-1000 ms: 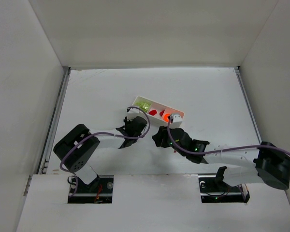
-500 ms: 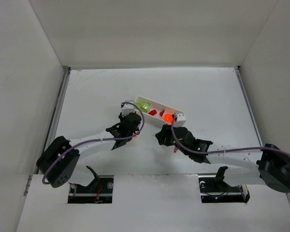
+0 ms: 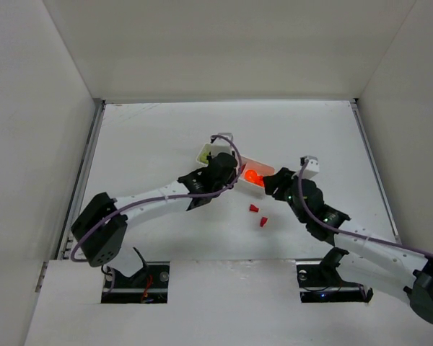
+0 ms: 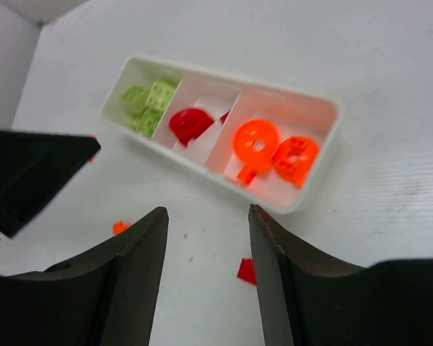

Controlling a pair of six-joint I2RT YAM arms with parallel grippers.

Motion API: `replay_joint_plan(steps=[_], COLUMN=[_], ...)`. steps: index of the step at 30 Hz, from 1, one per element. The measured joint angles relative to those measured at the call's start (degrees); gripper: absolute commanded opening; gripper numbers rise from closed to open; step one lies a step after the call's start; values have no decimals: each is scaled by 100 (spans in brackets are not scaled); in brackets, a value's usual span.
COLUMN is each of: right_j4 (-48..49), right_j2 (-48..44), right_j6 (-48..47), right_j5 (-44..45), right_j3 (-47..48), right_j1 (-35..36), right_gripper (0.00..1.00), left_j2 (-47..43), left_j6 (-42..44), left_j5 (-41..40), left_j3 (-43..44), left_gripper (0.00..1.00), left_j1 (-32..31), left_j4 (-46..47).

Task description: Sort the legos into containers by color

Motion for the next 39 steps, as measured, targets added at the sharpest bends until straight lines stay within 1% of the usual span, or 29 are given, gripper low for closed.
replay_joint_plan(steps=[5,9,11,13,15,18,20,23,25,27,29,31,32,34,35,39], right_j4=[-116,-170,-197,-232,-238,-234,-234,-234,-236,-240,-262,-343,-378,-485,-535,-706], right_j2=[-426,-634,-739,-831,-894,-931,-925,-892,-828,-697,-483,-162,24,417,592,1134], right_j6=[87,127,151,175,197,221,221,221,225,229,256,280,289,367,417,590], right_j5=[35,-11,-35,-68,-85,-94,-103,-105,-103,-103,-109,-120,-129,-127,-120,-63], right_j3=[-170,-402,-525,-603,-632,-634,-634,-634,-634,-634,-625,-584,-549,-448,-398,-245], right_j1=[-809,-1067,-1130,-1152,-1152,-1152,-1152,-1141,-1069,-863,-529,-105,98,505,660,896], right_gripper=[56,56,56,56,58,63,64,61,54,43,40,41,44,61,66,73], left_j2=[933,1596,1875,2114,2321,2487,2505,2505,2500,2417,2138,1657,1388,765,420,-734], left_j6=[28,50,55,61,70,85,92,103,114,136,157,177,181,190,190,186], left_j5=[153,295,350,393,448,485,494,501,501,503,507,505,507,501,496,452], left_j3=[785,1246,1427,1591,1757,1902,1923,1939,1937,1871,1633,1252,1054,595,323,-671], left_gripper=[26,26,26,28,34,40,45,46,46,46,46,46,46,46,46,47], left_j1=[-326,-415,-415,-415,-415,-413,-400,-367,-330,-284,-219,-114,-50,116,221,651], left_j4=[57,72,85,87,83,79,79,103,103,122,153,192,223,286,341,479])
